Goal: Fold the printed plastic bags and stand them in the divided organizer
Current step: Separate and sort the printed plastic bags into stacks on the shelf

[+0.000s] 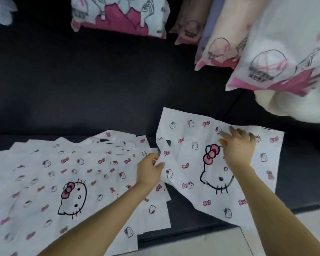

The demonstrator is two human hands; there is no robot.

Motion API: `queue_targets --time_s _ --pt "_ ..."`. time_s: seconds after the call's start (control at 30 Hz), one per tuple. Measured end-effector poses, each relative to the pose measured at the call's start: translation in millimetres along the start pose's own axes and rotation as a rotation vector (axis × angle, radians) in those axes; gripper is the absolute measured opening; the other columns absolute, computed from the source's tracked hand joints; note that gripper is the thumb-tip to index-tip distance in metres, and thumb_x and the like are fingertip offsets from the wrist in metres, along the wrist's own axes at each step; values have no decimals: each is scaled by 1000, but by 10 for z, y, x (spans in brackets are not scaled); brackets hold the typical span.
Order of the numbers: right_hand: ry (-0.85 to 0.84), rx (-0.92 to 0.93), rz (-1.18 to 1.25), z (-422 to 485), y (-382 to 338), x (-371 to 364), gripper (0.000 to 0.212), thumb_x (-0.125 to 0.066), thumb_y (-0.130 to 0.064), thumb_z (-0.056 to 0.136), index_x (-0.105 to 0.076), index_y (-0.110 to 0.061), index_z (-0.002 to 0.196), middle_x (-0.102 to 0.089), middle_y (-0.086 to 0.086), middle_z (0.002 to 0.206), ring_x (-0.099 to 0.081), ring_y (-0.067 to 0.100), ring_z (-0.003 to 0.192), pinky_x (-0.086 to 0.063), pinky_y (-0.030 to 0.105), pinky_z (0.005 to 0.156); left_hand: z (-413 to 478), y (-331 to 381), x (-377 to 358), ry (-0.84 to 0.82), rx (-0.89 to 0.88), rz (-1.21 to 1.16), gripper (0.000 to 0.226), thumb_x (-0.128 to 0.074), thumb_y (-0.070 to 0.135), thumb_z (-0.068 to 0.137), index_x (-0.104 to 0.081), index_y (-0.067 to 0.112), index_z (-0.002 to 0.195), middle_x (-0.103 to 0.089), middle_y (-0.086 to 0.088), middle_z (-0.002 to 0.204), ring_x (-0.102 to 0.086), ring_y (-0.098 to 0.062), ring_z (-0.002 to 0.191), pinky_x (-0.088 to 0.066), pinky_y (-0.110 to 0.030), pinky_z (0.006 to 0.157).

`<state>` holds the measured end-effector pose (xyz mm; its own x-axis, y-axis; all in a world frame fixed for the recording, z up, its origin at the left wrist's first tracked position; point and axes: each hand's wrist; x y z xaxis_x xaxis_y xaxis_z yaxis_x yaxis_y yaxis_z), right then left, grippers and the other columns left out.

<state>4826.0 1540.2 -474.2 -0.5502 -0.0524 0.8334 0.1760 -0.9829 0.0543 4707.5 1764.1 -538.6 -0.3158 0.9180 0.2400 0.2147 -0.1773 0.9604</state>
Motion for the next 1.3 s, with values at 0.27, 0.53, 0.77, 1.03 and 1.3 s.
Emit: queue_targets --time_s 0.27,0.53,0.77,1.03,1.3 --pt "-585 9 22 -683 -212 -624 54 -35 -51 99 -34 -28 147 -26 6 156 -16 26 146 -10 55 115 234 -323 -388 67 175 -49 6 -57 5 90 -56 11 92 -63 -2 90 -58 -18 77 -48 -20 65" --pt "-478 -17 76 -893 -380 -697 55 -35 -49 98 -47 -16 139 -42 17 146 -33 36 138 -19 59 113 73 -688 344 37 48 292 37 -68 17 87 -57 7 121 -60 -8 113 -57 -23 106 -42 -28 87" --pt "-503 329 484 -1842 -1934 -345 76 -19 -64 96 -68 -9 116 -66 9 121 -63 29 112 -49 50 95 -597 -1395 1735 299 -101 946 36 -76 27 70 -72 1 94 -68 -23 101 -65 -46 88 -52 -52 77" --pt "-660 410 416 -2163 -2663 -524 41 -48 -51 78 -74 -22 90 -67 8 108 -62 34 100 -46 50 96 -1045 -1873 2217 -7 133 1101 85 -20 76 84 -61 14 126 -54 -12 137 -52 -41 123 -47 -54 91" --pt "-359 236 836 -1983 -2683 -215 19 -66 -15 76 -78 -15 91 -73 6 103 -70 9 75 -49 12 68 -955 -1646 2420 329 6 817 67 -45 63 76 -70 7 105 -66 -16 114 -61 -40 103 -46 -48 90"
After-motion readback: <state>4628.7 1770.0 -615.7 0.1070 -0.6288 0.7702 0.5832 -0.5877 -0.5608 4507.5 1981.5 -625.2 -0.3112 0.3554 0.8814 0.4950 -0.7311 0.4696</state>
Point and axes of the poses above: each hand's wrist, its own z-axis towards the middle knuckle, its own x-axis out of the back of the hand, y = z × x
